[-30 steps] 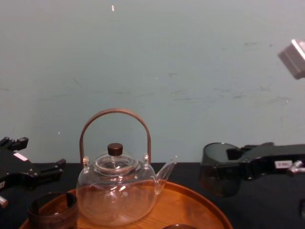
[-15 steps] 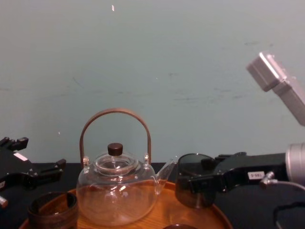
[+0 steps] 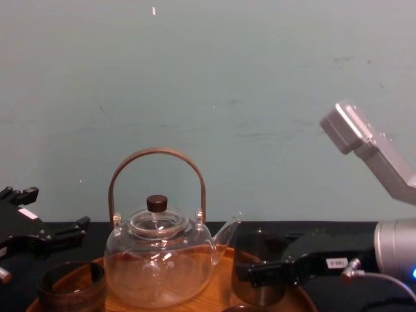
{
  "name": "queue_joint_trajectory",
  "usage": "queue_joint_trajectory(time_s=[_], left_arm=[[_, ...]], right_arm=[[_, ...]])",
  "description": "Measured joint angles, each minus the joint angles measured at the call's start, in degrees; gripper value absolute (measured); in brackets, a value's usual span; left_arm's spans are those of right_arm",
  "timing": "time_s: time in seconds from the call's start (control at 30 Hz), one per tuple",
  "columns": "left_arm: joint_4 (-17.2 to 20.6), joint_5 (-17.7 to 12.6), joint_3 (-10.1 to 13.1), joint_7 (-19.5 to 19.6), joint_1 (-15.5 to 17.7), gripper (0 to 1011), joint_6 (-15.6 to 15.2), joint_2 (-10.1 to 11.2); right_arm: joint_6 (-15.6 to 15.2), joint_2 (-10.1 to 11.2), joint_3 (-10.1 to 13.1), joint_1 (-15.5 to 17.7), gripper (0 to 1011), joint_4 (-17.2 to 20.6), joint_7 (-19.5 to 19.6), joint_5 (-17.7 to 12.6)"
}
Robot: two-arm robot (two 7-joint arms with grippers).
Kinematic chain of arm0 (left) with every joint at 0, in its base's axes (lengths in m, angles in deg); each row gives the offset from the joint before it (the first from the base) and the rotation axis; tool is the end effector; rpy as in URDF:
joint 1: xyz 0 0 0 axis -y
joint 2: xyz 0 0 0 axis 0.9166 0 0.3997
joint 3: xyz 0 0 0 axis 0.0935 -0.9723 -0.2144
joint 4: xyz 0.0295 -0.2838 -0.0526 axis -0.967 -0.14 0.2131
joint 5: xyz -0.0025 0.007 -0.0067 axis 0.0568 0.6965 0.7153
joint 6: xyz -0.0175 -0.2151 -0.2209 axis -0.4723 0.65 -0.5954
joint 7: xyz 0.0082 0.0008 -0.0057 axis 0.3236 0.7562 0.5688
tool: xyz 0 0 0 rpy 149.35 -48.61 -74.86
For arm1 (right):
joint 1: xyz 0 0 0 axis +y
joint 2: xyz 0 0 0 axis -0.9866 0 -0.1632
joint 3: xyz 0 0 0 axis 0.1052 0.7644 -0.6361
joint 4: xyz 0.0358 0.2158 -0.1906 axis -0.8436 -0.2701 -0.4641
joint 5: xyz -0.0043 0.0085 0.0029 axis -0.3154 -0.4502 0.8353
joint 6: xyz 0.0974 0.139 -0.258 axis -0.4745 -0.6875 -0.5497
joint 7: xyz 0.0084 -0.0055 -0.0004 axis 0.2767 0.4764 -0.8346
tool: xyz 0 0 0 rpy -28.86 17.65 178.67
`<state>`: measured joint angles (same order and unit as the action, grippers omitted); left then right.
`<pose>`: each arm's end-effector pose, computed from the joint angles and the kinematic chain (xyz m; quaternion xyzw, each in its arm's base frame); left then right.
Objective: Pick up the glass from the table and place it on the tray.
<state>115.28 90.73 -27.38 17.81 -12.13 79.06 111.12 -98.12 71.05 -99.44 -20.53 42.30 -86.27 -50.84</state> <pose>0.3582 0.0827 -0.3024 0.1416 -0.1324 0.5799 0.7913 0.4421 0.0032 -0.2735 -0.1885 0.0319 -0.3134 0.9302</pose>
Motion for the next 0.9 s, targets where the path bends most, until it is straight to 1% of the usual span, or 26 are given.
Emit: queue_joint_trajectory(time_s=[0.5, 0.9], left_arm=[[0.0, 0.0, 0.0, 0.0, 0.0, 1002, 0.0, 0.0], [0.0, 0.0, 0.0, 0.0, 0.0, 1001, 0.0, 0.0]], right_arm=[[1.3, -1.4, -0.2, -0.5, 904, -3.5, -0.8, 0.8], [1.4, -1.7, 0.1, -0.4, 904, -4.1, -0.7, 1.3]])
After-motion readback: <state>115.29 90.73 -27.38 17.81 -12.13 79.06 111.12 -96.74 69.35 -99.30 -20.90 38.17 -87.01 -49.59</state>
